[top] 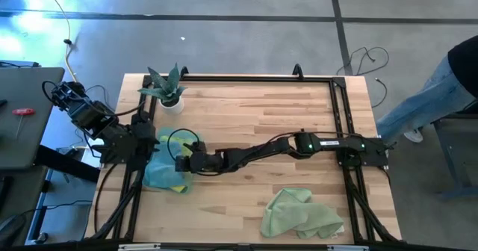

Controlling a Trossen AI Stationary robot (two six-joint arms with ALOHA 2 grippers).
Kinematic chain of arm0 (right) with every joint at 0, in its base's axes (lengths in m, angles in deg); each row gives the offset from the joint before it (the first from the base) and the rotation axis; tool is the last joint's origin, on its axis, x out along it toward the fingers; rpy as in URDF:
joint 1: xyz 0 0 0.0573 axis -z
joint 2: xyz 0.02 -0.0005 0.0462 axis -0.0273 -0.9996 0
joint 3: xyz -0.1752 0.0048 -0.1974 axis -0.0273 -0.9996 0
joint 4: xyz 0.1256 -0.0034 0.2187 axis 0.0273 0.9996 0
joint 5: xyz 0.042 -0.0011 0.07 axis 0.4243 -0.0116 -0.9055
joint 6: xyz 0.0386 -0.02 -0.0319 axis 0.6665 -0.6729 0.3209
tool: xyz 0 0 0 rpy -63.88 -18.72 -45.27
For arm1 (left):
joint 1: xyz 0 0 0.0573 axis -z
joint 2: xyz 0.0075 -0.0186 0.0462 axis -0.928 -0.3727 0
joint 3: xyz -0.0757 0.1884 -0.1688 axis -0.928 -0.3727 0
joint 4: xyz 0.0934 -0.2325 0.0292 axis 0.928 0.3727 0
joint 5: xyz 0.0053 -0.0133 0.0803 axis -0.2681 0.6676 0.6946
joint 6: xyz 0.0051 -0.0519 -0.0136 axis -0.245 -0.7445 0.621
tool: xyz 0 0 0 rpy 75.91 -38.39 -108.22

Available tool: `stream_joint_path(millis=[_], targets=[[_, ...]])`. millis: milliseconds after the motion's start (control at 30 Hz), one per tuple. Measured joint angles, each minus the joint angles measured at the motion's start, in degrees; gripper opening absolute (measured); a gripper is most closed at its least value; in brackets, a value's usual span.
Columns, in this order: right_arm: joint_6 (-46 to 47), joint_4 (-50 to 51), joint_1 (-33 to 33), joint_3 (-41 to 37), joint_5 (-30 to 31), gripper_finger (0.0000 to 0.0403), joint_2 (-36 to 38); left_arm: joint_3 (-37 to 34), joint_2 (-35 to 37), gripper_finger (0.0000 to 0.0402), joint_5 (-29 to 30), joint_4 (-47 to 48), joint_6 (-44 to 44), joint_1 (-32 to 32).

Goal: Fold microfiber towels
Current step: Put the blue microfiber towel into the green bin

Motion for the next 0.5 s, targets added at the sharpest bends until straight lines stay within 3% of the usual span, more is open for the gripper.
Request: stream_joint_path(millis=[167,500], targets=[[-4.30,0.49,-0.09,0.23,1.60,0.0000,0.11,0.00,0.00,0.0106,0.19,-0.01,0.00,-0.01],[-14.01,10.99,0.04,2.00,0.12,0.0005,1.74,0.00,0.02,0.0106,0.21,0.01,-0.02,0.01]])
